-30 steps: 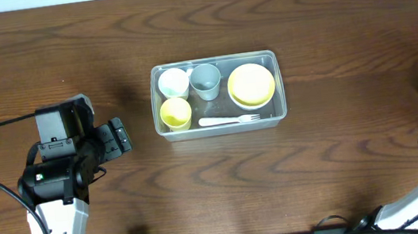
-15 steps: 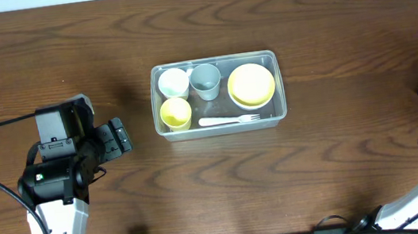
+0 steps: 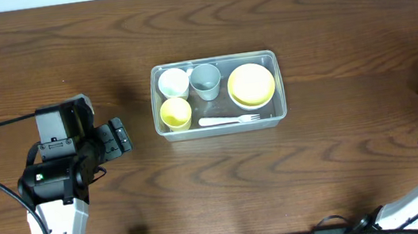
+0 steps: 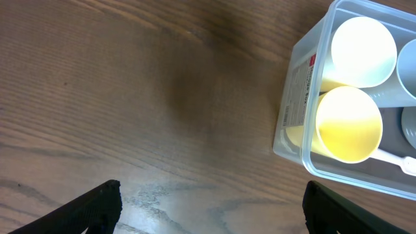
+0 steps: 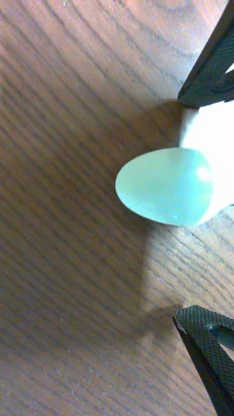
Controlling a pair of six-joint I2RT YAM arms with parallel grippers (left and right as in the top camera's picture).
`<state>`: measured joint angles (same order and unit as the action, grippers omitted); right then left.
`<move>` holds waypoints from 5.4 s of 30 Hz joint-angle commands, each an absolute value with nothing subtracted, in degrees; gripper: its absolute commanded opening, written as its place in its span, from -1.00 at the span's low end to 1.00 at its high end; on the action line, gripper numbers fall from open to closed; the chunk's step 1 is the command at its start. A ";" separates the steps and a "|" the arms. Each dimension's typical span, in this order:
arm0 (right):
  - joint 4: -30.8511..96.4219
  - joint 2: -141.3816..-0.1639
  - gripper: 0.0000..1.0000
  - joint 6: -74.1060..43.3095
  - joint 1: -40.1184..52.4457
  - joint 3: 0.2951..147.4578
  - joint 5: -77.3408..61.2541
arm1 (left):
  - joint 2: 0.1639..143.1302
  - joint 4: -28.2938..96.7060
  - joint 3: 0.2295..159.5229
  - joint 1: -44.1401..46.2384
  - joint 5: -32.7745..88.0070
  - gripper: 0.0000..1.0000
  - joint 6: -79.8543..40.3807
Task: Pack container
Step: 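Move the right gripper to the pale green spoon and grasp its handle, then carry the spoon with the right gripper into the container and release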
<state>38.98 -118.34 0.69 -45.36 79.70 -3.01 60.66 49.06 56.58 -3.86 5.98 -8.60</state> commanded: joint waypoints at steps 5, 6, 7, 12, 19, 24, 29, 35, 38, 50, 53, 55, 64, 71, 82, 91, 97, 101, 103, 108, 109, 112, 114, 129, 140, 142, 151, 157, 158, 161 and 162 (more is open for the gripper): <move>38.74 -119.20 0.99 1.37 -46.22 78.94 -3.31 | 60.73 49.21 55.70 -3.81 5.37 0.78 -8.47; 38.68 -119.20 0.99 1.39 -46.22 78.94 -3.31 | 60.73 49.21 55.70 -3.81 5.37 0.78 -8.49; 38.57 -119.20 0.98 1.39 -46.22 78.91 -3.31 | 60.73 49.21 55.70 -3.81 5.37 0.78 -8.47; 38.48 -119.33 0.99 1.43 -46.22 78.89 -3.29 | 60.73 49.21 55.70 -3.81 5.37 0.78 -8.47; 38.63 -121.54 0.98 1.37 -46.22 78.89 -3.36 | 60.73 49.23 55.70 -3.81 5.39 0.78 -8.47; 38.74 -122.21 0.99 1.39 -46.22 78.87 -3.49 | 60.73 49.21 55.70 -3.81 5.37 0.78 -8.47; 39.18 -122.21 0.97 1.39 -46.22 78.87 -3.49 | 60.73 49.19 55.70 -3.84 5.37 0.78 -8.47; 39.70 -122.21 0.72 1.37 -46.22 78.87 -3.51 | 60.73 49.21 55.70 -3.81 5.37 0.78 -8.47; 40.05 -122.21 0.51 1.34 -46.22 78.87 -3.51 | 60.73 49.21 55.70 -3.81 5.37 0.78 -8.47; 40.21 -122.21 0.02 1.34 -46.22 78.87 -3.49 | 60.73 49.21 55.70 -3.81 5.37 0.78 -8.47; 40.21 -122.21 -0.04 1.37 -46.22 78.87 -3.49 | 60.73 49.21 55.70 -3.81 5.37 0.78 -8.47; 40.18 -122.21 -0.09 1.34 -46.22 78.87 -3.51 | 60.73 49.21 55.70 -3.81 5.37 0.78 -8.47; 40.01 -122.21 -0.25 1.34 -46.22 78.87 -3.49 | 60.73 49.19 55.70 -3.84 5.37 0.79 -8.47; 39.86 -122.21 -0.36 1.26 -46.22 78.87 -3.51 | 60.73 49.19 55.70 -3.81 5.37 0.78 -8.47; 39.62 -121.10 -0.48 -0.80 -46.06 79.07 -5.93 | 60.73 49.19 55.70 -3.84 5.37 0.78 -8.47; 39.57 -110.43 -0.47 -0.78 -43.33 79.64 -11.81 | 60.73 49.17 55.70 -3.84 5.34 0.78 -8.47; 39.16 -98.41 -0.49 2.24 -36.10 79.77 -19.11 | 60.71 49.21 55.70 -3.84 5.37 0.78 -8.47; 39.20 -89.17 -0.54 8.32 -25.45 79.99 -22.11 | 60.71 49.23 55.70 -3.81 5.37 0.78 -8.47; 39.20 -85.38 -0.55 11.53 -18.83 79.99 -22.06 | 60.73 49.25 55.70 -3.81 5.37 0.78 -8.47; 39.27 -80.71 -0.63 15.14 -1.19 80.27 -16.16 | 60.73 49.45 55.70 -3.81 5.37 0.78 -8.49; 39.48 -80.62 -0.67 15.16 2.70 80.47 -13.58 | 60.73 49.47 55.70 -3.81 5.37 0.78 -8.49; 39.92 -81.34 -0.74 15.51 12.78 80.86 -8.16 | 60.73 49.54 55.70 -3.81 5.39 0.78 -8.49; 39.81 -82.41 -0.81 15.92 19.00 80.90 -5.98 | 60.73 49.67 55.70 -3.81 5.39 0.78 -8.49; 33.78 -98.37 -0.98 25.52 35.38 80.95 -7.46 | 60.73 49.67 55.70 -3.81 5.39 0.78 -8.49; 35.07 -108.53 -0.98 25.91 37.47 80.93 -9.30 | 60.73 49.65 55.70 -3.81 5.39 0.78 -8.49; 36.34 -108.99 -0.97 27.00 37.47 80.90 -9.32 | 60.73 49.63 55.70 -3.84 5.37 0.78 -8.49; 40.32 -109.10 -0.24 29.47 37.45 80.86 -9.23 | 60.73 49.60 55.70 -3.81 5.37 0.78 -8.49; 40.29 -108.79 0.17 30.96 37.45 81.01 -9.21 | 60.73 49.63 55.70 -3.84 5.37 0.78 -8.49; 40.25 -108.62 0.22 30.96 37.45 81.01 -9.23 | 60.73 49.63 55.70 -3.81 5.37 0.78 -8.49; 40.16 -107.50 0.27 30.94 37.26 81.28 -9.21 | 60.73 49.60 55.70 -3.84 5.37 0.78 -8.49; 40.10 -107.04 0.29 30.89 37.04 81.47 -9.21 | 60.73 49.60 55.70 -3.84 5.37 0.79 -8.49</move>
